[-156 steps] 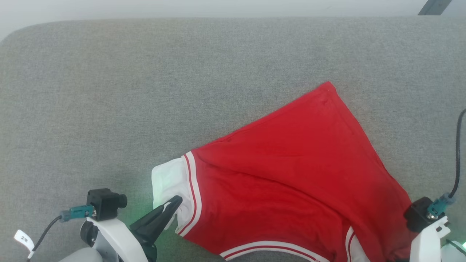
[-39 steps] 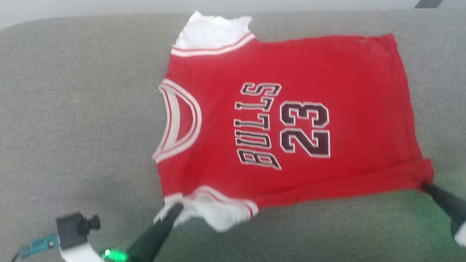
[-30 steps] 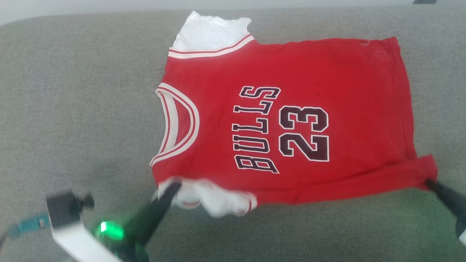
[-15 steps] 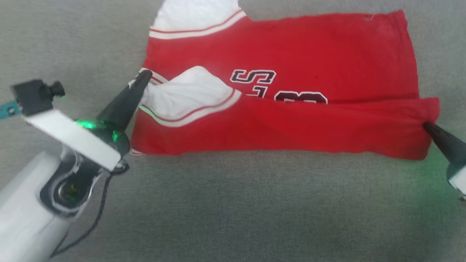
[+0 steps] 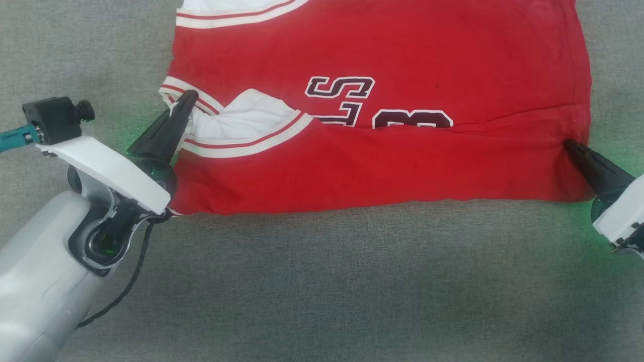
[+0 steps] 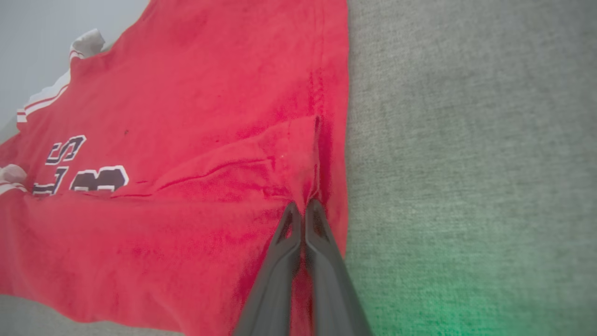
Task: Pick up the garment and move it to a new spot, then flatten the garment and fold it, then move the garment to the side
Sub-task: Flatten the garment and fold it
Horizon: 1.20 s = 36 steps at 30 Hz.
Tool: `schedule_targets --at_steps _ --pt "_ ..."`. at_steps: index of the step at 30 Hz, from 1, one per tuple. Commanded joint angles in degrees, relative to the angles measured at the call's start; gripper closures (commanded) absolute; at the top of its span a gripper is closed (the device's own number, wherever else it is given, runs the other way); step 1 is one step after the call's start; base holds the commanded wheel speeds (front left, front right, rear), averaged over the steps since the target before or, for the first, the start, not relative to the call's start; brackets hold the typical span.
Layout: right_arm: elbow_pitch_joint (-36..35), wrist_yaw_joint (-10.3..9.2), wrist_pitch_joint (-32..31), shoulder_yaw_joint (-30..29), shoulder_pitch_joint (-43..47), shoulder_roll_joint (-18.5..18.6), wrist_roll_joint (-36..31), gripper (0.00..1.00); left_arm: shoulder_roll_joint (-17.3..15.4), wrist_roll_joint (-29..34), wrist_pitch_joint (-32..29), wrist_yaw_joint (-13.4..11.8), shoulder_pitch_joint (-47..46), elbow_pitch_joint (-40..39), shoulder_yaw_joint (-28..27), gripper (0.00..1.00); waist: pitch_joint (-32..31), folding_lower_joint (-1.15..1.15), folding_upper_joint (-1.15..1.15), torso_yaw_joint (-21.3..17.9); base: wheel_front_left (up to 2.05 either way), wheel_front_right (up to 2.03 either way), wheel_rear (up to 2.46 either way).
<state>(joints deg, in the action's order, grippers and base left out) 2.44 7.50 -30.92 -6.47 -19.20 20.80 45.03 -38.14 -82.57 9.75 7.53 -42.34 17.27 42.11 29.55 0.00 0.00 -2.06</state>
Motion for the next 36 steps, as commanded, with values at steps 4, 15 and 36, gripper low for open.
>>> schedule_targets --at_steps 4,15,36 --pt "1.2 -0.02 2.5 1.7 0.3 1.4 -1.1 0.73 -0.8 1.4 1.0 -0.1 -1.5 2.2 2.7 0.38 -1.4 0.00 0.00 0.3 0.00 0.00 0.00" --pt "-1.8 -0.01 8.9 2.3 3.8 5.9 -5.9 0.00 -8.1 9.5 -6.6 -0.1 -9.2 2.8 12.9 0.00 -9.2 0.00 0.00 1.7 0.00 0.00 0.00" --pt "-7.5 -0.01 8.0 2.2 4.9 4.1 -6.8 0.00 -13.6 -2.1 -39.5 -3.8 -8.5 -3.7 21.2 0.00 -5.9 0.00 0.00 -2.5 0.00 0.00 0.00"
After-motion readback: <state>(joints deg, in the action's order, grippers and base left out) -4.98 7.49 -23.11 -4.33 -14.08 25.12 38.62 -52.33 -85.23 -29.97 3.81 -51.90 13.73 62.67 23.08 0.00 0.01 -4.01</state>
